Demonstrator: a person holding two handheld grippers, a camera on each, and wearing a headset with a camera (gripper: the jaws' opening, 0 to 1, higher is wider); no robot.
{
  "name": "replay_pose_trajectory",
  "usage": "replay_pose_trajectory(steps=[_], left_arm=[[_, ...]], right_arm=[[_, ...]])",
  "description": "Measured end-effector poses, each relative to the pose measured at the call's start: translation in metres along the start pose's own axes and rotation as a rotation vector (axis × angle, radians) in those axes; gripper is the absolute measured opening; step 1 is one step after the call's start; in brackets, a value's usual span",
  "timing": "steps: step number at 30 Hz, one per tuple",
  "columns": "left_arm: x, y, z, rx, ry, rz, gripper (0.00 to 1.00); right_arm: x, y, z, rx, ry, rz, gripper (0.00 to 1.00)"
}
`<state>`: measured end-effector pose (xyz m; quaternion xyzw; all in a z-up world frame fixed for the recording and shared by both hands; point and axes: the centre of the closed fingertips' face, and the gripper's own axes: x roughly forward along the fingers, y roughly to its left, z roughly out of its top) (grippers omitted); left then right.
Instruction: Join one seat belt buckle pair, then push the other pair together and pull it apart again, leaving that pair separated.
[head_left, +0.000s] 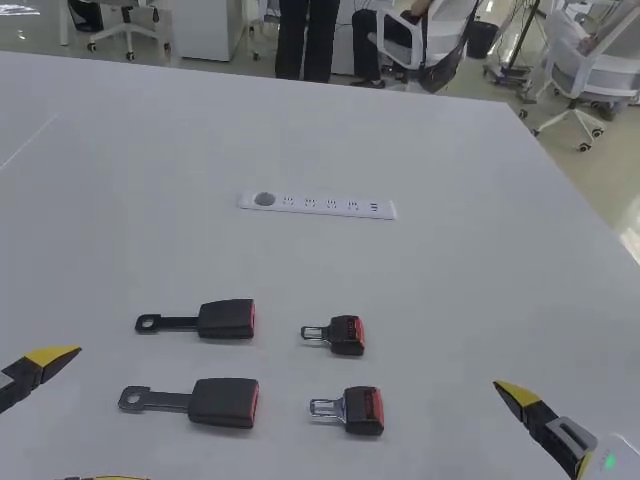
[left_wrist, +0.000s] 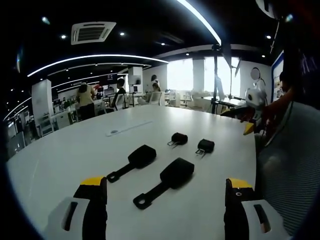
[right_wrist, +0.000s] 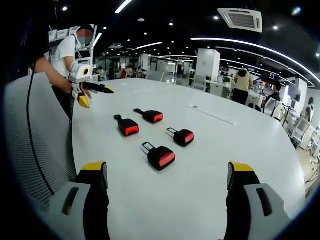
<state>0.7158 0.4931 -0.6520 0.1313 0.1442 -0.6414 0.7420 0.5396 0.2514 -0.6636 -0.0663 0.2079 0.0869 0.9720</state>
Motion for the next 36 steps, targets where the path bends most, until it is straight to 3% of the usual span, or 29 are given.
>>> replay_pose_trajectory(steps=[20, 36], left_arm=[[-0.002, 0.002, 0.004, 0.017, 0.021, -0.021, 0.99], [0.005, 0.002, 0.005, 0.073, 0.102, -0.106, 0.94]], right_arm=[[0.000, -0.002, 0.002, -0.016, 0.013, 0.016, 1.00], [-0.002, -0.016, 0.013, -0.045, 0.038, 0.050, 0.99]])
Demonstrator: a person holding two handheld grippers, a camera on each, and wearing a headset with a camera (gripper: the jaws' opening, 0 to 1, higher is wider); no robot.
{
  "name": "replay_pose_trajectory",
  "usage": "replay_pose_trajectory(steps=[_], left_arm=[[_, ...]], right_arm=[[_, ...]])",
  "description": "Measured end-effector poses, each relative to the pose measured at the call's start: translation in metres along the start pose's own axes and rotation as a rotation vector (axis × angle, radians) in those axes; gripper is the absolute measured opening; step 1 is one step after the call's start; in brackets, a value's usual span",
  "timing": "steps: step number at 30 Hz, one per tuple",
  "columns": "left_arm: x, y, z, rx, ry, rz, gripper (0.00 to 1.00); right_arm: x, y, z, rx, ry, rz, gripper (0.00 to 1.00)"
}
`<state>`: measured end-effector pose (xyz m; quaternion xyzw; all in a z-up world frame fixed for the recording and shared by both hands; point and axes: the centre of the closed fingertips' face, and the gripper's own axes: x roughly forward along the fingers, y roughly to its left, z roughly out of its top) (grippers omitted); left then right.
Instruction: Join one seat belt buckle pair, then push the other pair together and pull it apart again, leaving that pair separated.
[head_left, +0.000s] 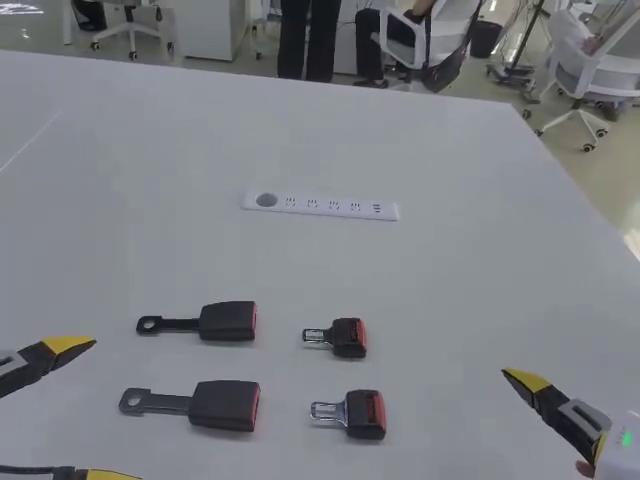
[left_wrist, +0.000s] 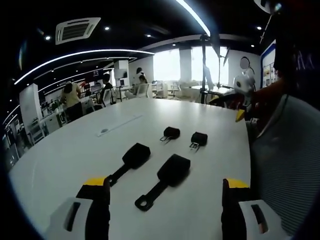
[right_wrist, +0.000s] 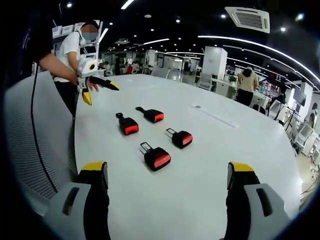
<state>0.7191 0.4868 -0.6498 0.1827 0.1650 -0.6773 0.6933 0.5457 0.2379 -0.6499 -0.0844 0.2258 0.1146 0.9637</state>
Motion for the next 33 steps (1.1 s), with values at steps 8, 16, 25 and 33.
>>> replay_pose_trajectory(steps=[8, 16, 25, 33], left_arm=[[0.006, 0.005, -0.001, 0.039, 0.050, -0.041, 0.90], [0.021, 0.004, -0.006, 0.099, 0.108, -0.094, 0.81], [0.040, -0.001, -0.017, 0.183, 0.206, -0.167, 0.67], [0.057, -0.003, -0.025, 0.222, 0.282, -0.227, 0.60]], right_arm=[[0.005, -0.007, 0.003, -0.046, 0.033, 0.039, 0.94], [0.015, -0.011, 0.002, -0.095, 0.069, 0.091, 0.87], [0.030, -0.007, -0.005, -0.162, 0.125, 0.179, 0.76], [0.042, 0.000, -0.017, -0.233, 0.184, 0.267, 0.66]])
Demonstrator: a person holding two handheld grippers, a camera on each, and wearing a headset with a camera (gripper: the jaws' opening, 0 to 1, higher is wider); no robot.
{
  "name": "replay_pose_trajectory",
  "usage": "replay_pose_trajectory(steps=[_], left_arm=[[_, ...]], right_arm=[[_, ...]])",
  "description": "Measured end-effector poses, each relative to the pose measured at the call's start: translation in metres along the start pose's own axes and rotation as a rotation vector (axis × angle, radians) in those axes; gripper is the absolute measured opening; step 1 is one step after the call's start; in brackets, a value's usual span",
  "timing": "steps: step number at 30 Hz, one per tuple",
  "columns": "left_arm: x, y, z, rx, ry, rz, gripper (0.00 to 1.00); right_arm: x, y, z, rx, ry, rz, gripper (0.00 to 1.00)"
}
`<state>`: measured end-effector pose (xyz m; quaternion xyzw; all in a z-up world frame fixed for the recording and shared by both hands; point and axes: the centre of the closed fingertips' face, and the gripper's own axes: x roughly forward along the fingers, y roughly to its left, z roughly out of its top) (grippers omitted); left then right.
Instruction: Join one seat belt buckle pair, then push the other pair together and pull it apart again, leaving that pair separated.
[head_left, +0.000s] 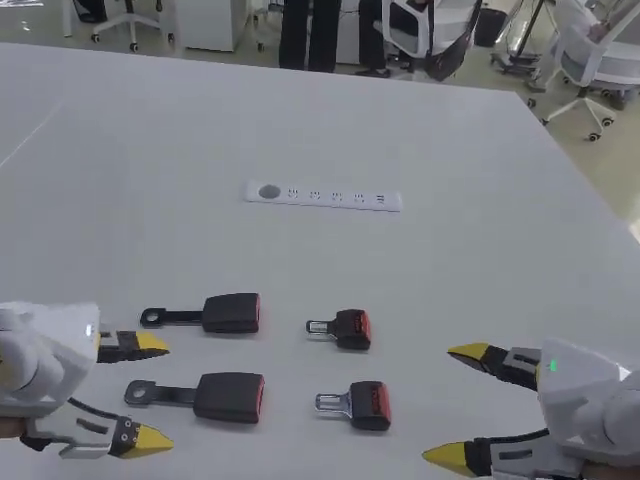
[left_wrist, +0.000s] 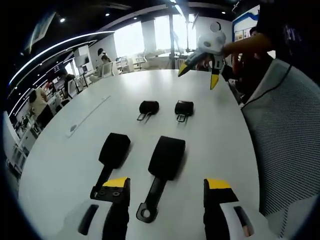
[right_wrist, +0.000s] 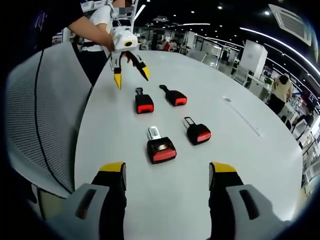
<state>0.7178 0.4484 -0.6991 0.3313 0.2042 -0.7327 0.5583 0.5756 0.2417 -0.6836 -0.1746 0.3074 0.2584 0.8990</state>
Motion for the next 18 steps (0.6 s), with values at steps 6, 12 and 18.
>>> replay_pose_trajectory(steps=[6, 12, 18], left_arm=[[0.011, 0.002, -0.003, 0.023, 0.043, -0.033, 0.57], [0.024, 0.005, -0.004, 0.034, 0.082, -0.069, 0.54], [0.032, 0.008, -0.003, 0.049, 0.107, -0.107, 0.53]], right_arm=[[0.012, 0.000, -0.002, -0.037, 0.018, 0.048, 0.60], [0.025, 0.004, -0.003, -0.069, 0.043, 0.108, 0.54], [0.037, 0.008, -0.005, -0.112, 0.068, 0.155, 0.47]])
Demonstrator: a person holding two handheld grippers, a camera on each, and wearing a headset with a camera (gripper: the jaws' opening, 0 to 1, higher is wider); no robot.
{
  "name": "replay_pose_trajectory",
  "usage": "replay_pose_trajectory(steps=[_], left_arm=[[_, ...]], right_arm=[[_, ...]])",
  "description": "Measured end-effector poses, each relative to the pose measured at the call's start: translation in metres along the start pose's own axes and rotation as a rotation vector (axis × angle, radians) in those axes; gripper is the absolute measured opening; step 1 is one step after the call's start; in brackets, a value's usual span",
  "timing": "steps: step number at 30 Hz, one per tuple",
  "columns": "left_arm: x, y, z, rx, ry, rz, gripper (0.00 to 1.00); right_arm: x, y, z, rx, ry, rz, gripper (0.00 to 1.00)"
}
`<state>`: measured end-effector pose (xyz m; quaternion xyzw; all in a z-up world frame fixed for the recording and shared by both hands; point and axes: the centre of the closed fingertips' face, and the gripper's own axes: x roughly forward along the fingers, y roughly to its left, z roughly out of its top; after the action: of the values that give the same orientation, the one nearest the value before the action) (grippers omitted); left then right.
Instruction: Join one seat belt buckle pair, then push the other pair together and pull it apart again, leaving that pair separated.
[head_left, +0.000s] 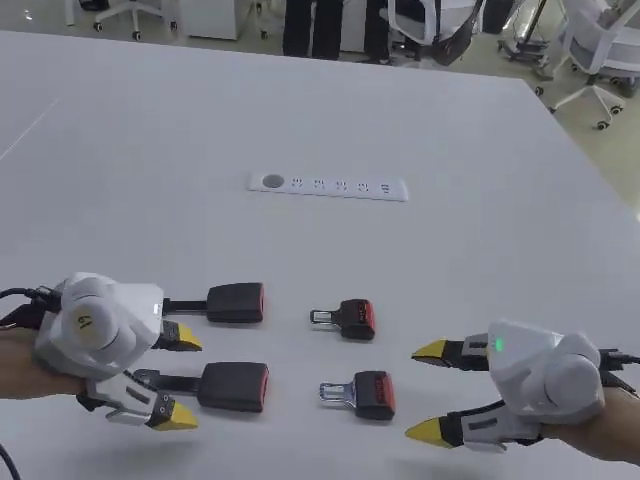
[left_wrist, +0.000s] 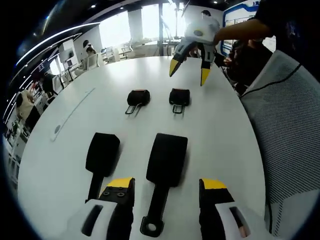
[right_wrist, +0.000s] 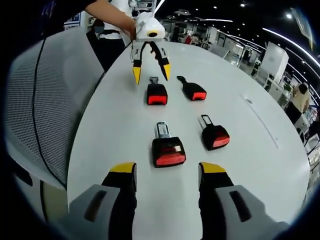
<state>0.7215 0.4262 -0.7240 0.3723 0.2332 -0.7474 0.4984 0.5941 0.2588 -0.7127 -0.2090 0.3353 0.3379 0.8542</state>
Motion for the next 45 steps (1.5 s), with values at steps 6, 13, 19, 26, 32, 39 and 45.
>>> replay_pose_trajectory(steps=[6, 13, 19, 26, 32, 39, 45], left_arm=[[0.007, 0.002, -0.003, 0.013, 0.032, -0.035, 0.50], [0.015, 0.000, -0.004, 0.036, 0.064, -0.077, 0.46], [0.021, -0.001, -0.003, 0.044, 0.076, -0.104, 0.40], [0.025, -0.001, -0.004, 0.066, 0.092, -0.117, 0.36], [0.028, 0.001, -0.007, 0.094, 0.105, -0.116, 0.33], [0.029, 0.000, -0.007, 0.094, 0.096, -0.127, 0.32], [0.028, 0.001, -0.007, 0.074, 0.099, -0.127, 0.32]], right_arm=[[0.011, 0.004, -0.002, -0.013, 0.020, 0.042, 0.44], [0.022, 0.005, -0.005, -0.030, 0.038, 0.070, 0.41], [0.029, 0.003, -0.008, -0.035, 0.054, 0.081, 0.38], [0.038, -0.001, -0.009, -0.027, 0.054, 0.081, 0.35], [0.041, -0.002, -0.010, -0.032, 0.059, 0.084, 0.32], [0.041, -0.001, -0.011, -0.031, 0.055, 0.088, 0.32], [0.041, -0.002, -0.010, -0.025, 0.057, 0.087, 0.31]])
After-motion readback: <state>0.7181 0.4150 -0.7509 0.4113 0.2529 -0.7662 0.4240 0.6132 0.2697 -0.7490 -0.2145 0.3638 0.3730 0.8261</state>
